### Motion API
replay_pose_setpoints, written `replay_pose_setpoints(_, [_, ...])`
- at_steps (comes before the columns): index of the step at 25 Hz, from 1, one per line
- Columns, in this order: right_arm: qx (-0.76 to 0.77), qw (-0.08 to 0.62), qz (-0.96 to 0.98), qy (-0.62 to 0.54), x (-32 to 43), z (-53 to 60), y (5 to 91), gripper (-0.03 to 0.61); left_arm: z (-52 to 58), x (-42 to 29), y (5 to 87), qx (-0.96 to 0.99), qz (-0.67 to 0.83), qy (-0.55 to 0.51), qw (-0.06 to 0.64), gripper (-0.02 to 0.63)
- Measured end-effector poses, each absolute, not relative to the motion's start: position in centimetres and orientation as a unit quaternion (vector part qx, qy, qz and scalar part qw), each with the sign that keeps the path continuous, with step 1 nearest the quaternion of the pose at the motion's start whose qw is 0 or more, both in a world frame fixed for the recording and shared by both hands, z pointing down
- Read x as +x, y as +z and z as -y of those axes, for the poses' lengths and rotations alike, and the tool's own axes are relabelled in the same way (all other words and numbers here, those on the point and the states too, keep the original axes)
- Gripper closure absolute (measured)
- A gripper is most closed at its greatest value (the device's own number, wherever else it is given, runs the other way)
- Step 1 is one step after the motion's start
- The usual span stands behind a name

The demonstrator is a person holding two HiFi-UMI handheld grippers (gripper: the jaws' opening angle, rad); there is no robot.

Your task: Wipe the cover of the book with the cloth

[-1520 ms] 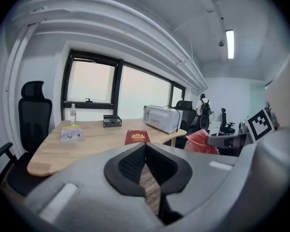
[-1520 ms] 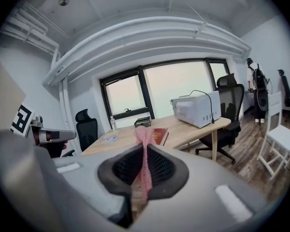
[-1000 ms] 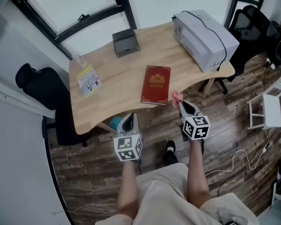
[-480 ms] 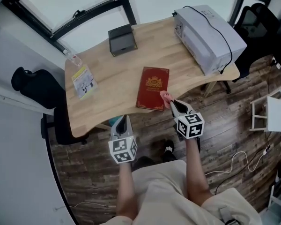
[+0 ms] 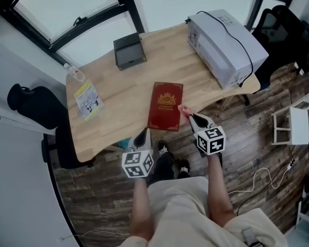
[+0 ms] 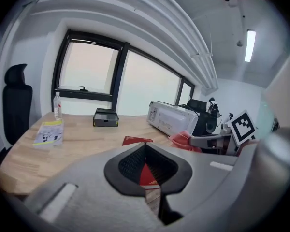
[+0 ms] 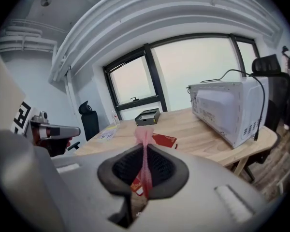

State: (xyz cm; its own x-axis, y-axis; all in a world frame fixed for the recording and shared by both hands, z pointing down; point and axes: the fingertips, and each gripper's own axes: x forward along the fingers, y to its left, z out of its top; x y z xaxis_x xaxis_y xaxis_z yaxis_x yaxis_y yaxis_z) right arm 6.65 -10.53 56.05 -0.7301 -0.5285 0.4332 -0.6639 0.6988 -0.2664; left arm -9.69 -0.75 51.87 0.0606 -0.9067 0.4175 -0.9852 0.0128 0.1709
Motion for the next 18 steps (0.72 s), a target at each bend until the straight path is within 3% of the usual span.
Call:
replay_pose_setpoints(10, [0.360, 0.175, 0.904, 0.151, 3.8, 18.1, 52.7, 0.560, 10.4, -11.9, 50.9, 0.726, 0.653, 0.058, 0.207, 0.606])
replay_pose_setpoints(18, [0.363, 0.185, 0.907, 0.112, -2.9, 25.2, 51.3, 0.560, 17.9, -15.9, 50.2, 0.765, 0.610, 0.078, 0.194, 0.606])
